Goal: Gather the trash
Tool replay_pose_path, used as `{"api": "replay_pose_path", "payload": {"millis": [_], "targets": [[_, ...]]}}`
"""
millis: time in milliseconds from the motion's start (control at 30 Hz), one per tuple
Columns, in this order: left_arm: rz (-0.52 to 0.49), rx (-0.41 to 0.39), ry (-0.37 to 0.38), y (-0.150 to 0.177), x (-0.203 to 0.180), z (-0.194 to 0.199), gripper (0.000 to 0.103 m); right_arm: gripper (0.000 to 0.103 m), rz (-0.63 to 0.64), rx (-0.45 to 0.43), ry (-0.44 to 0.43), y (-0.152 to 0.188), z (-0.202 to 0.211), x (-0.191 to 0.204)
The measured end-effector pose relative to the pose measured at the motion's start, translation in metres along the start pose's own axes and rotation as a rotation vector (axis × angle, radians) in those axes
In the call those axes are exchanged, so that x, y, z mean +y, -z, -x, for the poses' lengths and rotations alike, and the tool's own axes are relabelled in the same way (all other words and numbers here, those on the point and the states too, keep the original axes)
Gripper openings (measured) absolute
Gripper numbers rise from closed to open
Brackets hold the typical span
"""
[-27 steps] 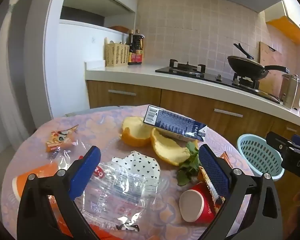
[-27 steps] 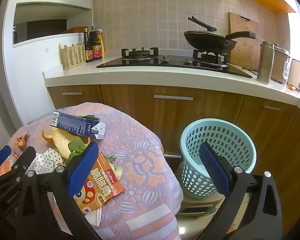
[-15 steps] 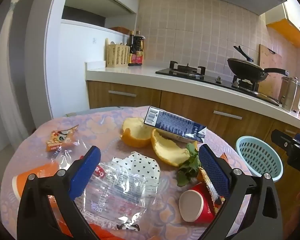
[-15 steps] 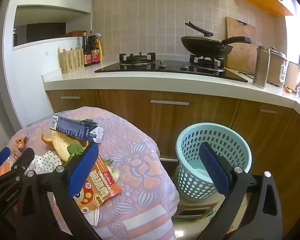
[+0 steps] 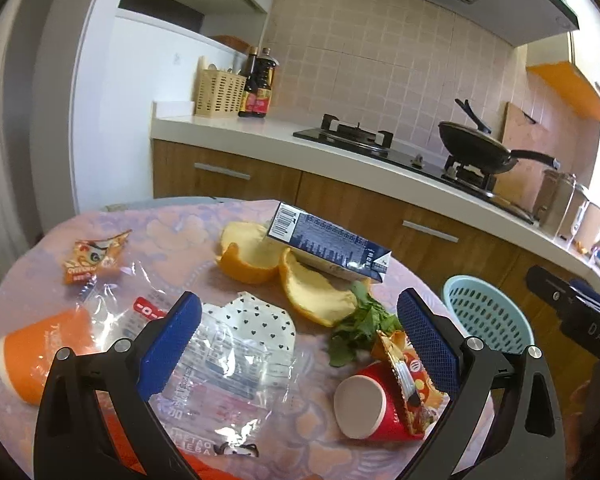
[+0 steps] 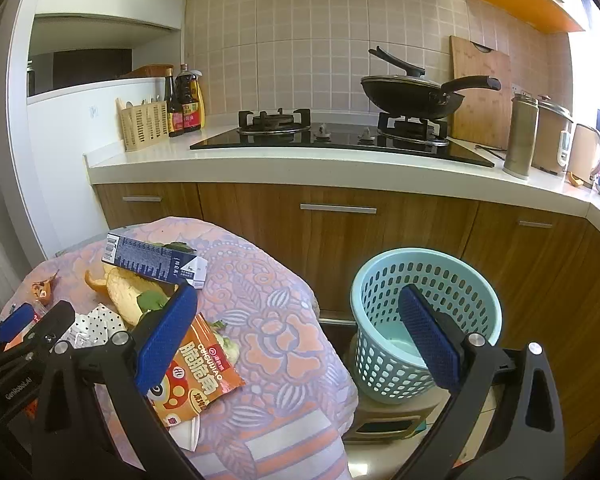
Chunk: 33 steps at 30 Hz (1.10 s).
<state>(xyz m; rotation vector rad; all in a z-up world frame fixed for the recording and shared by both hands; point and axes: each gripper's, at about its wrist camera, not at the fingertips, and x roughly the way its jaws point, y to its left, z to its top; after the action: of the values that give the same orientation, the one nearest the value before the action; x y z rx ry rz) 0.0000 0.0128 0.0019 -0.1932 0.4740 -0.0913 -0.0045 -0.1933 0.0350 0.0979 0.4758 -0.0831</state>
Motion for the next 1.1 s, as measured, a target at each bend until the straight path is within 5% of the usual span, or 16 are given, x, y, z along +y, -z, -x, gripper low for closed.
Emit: {"api": "replay_pose_path", "payload": {"millis": [1100], "targets": [[-0.030,-0.021,-0.017,0.0043,-0.0057,0.0016,0.095,0.097,-0.019,-0.005,0.013,-0.0030,0.0061,-0.0091]]}}
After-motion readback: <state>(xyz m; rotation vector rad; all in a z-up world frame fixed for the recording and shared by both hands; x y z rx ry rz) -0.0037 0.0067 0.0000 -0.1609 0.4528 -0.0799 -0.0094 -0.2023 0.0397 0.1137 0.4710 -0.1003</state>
